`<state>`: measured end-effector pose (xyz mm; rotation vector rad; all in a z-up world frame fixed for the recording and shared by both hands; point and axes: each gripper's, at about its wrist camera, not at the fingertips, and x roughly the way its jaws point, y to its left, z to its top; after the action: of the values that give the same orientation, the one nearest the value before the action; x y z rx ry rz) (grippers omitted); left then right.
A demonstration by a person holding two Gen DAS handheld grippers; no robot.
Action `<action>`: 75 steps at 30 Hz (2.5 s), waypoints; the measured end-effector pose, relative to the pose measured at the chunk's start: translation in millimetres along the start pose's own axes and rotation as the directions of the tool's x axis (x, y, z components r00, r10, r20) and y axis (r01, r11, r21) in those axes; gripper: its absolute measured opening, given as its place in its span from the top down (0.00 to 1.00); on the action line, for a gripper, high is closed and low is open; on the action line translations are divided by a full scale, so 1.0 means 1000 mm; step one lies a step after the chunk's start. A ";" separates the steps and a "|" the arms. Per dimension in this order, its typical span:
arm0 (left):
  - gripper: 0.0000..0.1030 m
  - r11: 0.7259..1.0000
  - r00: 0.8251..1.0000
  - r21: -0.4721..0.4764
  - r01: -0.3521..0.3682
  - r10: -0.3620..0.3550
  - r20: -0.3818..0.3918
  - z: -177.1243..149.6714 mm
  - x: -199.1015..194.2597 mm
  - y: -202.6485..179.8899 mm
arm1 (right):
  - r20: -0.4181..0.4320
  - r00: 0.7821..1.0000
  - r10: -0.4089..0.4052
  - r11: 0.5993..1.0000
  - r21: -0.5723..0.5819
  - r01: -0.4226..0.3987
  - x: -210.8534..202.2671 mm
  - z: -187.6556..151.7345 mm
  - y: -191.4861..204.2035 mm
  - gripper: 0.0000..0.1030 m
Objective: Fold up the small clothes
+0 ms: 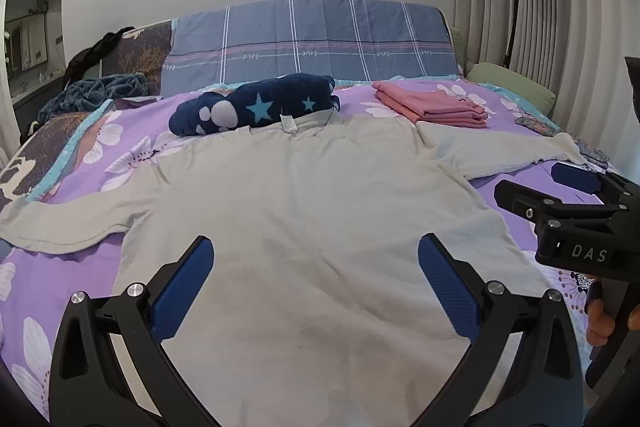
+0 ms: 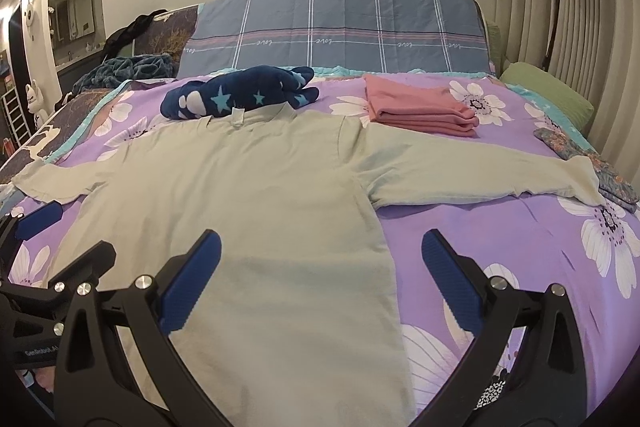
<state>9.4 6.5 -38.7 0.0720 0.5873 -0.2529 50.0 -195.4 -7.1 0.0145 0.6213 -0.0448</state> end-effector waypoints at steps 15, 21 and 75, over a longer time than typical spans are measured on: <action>0.39 0.862 0.991 -0.490 -0.133 0.100 -0.092 -0.027 0.005 0.233 | -0.061 0.997 -0.041 0.999 -0.002 0.041 0.029 0.000 -0.010 0.02; 0.39 0.564 0.978 -0.799 -0.208 0.142 -0.155 -0.084 0.011 0.377 | -0.083 0.995 -0.055 0.998 -0.022 0.053 0.044 0.003 -0.005 0.02; 0.16 0.998 1.000 0.061 0.010 -0.009 -0.018 0.059 0.096 0.081 | -0.196 0.977 0.080 0.996 -0.031 -0.088 0.100 0.036 -0.008 0.31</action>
<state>138.8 55.6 -43.0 0.1308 0.5973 -0.2795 151.7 -207.9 -35.7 0.0066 0.8167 0.0520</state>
